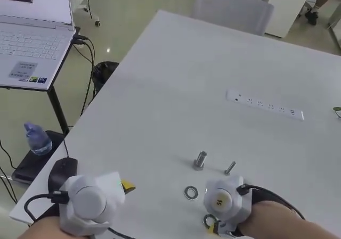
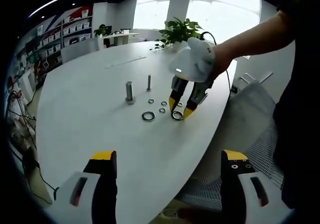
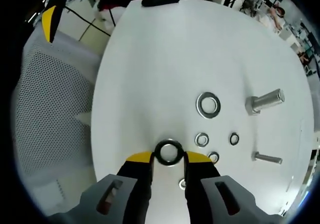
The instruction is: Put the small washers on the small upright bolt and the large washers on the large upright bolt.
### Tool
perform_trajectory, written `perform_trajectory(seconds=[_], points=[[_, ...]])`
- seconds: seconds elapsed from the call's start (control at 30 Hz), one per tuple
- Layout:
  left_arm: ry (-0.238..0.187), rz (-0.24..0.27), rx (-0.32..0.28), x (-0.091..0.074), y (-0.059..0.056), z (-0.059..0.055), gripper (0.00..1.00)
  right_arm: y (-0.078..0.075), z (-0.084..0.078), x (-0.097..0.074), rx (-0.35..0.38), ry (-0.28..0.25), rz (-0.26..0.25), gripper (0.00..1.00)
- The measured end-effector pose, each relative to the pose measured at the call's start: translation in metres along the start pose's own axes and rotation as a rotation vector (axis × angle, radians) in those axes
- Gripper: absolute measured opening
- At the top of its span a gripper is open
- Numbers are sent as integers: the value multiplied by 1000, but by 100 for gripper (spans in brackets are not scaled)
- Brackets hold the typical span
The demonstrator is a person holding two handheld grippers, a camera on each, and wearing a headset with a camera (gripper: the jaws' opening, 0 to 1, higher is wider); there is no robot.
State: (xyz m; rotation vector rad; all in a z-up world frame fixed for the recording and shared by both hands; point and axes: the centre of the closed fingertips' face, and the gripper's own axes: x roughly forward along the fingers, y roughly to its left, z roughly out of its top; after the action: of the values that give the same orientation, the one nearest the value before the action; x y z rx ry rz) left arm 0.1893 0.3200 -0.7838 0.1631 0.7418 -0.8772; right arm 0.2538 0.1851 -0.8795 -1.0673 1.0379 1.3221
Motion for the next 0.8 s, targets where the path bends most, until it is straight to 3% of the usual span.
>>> perform_trajectory(seconds=[0.27, 0.5, 0.8], points=[[12, -5, 3, 1, -3, -3, 85, 1, 0, 0, -31, 9, 3, 25], [-6, -2, -9, 0, -1, 1, 84, 0, 0, 1, -25, 30, 4, 24], [6, -9, -9, 1, -1, -2, 83, -1, -1, 0, -5, 5, 10, 22]])
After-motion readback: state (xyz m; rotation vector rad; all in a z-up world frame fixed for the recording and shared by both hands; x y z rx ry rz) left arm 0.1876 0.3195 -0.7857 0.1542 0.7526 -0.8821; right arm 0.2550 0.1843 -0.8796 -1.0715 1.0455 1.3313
